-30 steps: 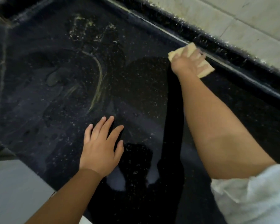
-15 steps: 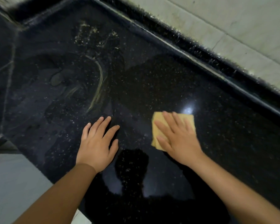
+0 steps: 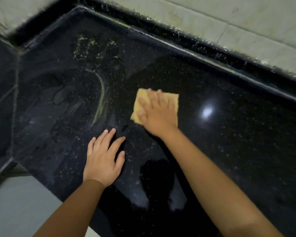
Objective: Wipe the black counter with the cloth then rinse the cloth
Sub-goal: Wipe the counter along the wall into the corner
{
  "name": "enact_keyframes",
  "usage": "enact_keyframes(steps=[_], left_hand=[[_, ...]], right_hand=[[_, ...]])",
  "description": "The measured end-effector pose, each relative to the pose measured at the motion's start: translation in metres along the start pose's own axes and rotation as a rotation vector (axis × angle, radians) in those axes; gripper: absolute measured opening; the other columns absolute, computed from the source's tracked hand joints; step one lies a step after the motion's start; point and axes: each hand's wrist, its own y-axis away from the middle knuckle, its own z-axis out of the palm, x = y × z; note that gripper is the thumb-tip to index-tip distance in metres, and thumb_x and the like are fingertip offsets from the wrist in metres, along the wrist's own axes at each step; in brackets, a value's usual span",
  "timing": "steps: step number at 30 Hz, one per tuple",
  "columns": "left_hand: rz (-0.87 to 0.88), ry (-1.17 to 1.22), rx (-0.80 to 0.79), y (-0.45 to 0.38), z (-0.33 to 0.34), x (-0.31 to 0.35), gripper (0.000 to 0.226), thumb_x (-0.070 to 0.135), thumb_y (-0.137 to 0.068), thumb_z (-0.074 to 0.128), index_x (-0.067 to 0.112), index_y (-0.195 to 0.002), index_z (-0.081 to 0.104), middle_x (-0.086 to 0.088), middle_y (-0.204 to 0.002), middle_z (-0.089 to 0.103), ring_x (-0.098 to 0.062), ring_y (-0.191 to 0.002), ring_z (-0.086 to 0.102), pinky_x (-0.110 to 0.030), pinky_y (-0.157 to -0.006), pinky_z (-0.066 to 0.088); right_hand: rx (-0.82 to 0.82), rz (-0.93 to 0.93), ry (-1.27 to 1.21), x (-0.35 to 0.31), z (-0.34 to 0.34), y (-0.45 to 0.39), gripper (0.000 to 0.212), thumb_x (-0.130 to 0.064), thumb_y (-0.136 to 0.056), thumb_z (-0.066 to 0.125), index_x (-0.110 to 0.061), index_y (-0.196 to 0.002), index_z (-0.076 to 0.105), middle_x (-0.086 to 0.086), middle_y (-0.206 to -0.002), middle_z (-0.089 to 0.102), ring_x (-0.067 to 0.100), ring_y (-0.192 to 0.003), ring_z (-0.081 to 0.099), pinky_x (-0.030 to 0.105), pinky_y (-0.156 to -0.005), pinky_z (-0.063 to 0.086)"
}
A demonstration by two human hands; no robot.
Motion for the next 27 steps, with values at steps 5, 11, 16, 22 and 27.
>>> enact_keyframes(steps=[5, 11, 16, 22, 27], left_hand=[[-0.006, -0.004, 0.001, 0.000, -0.002, 0.001, 0.048, 0.033, -0.085, 0.033, 0.008, -0.113, 0.063, -0.020, -0.128, 0.055, -0.024, -0.123, 0.029, -0.045, -0.101, 0.019], [-0.024, -0.010, -0.022, 0.000, -0.001, 0.003, 0.050, 0.034, -0.085, 0.032, 0.006, -0.113, 0.063, -0.021, -0.128, 0.054, -0.030, -0.122, 0.035, -0.059, -0.096, 0.032], [-0.006, -0.025, -0.015, 0.001, -0.002, 0.003, 0.049, 0.032, -0.084, 0.033, 0.005, -0.111, 0.063, -0.022, -0.125, 0.055, -0.029, -0.121, 0.033, -0.060, -0.093, 0.033], [-0.053, 0.015, -0.096, 0.001, -0.005, 0.004, 0.059, 0.039, -0.084, 0.024, 0.009, -0.120, 0.059, -0.018, -0.135, 0.048, -0.036, -0.129, 0.037, -0.053, -0.105, 0.022], [-0.047, 0.208, -0.110, 0.001, -0.017, 0.002, 0.058, 0.038, -0.083, 0.027, 0.007, -0.118, 0.061, -0.019, -0.132, 0.051, -0.038, -0.126, 0.042, -0.055, -0.103, 0.027]], right_hand=[[0.095, -0.212, 0.087, 0.015, 0.036, 0.098, 0.048, -0.045, -0.089, 0.025, -0.033, -0.128, 0.051, 0.003, -0.140, 0.049, 0.029, -0.130, 0.041, 0.044, -0.104, 0.019], [0.069, -0.065, 0.192, 0.112, 0.014, 0.130, 0.057, -0.050, -0.094, -0.002, -0.030, -0.130, 0.037, 0.005, -0.134, 0.054, 0.030, -0.124, 0.048, 0.044, -0.101, 0.028], [0.103, 0.461, -0.110, 0.128, -0.014, 0.061, 0.050, -0.043, -0.097, 0.021, -0.032, -0.146, 0.015, -0.003, -0.158, -0.004, 0.023, -0.145, -0.007, 0.050, -0.114, -0.004], [0.049, 0.353, -0.112, 0.033, 0.001, 0.051, 0.052, -0.044, -0.098, 0.020, -0.031, -0.147, 0.011, -0.001, -0.157, -0.008, 0.025, -0.144, -0.011, 0.053, -0.113, -0.006], [0.088, 0.121, 0.046, -0.039, 0.047, 0.113, 0.049, -0.046, -0.096, 0.012, -0.035, -0.137, 0.036, 0.000, -0.150, 0.033, 0.026, -0.141, 0.021, 0.048, -0.111, 0.021]])
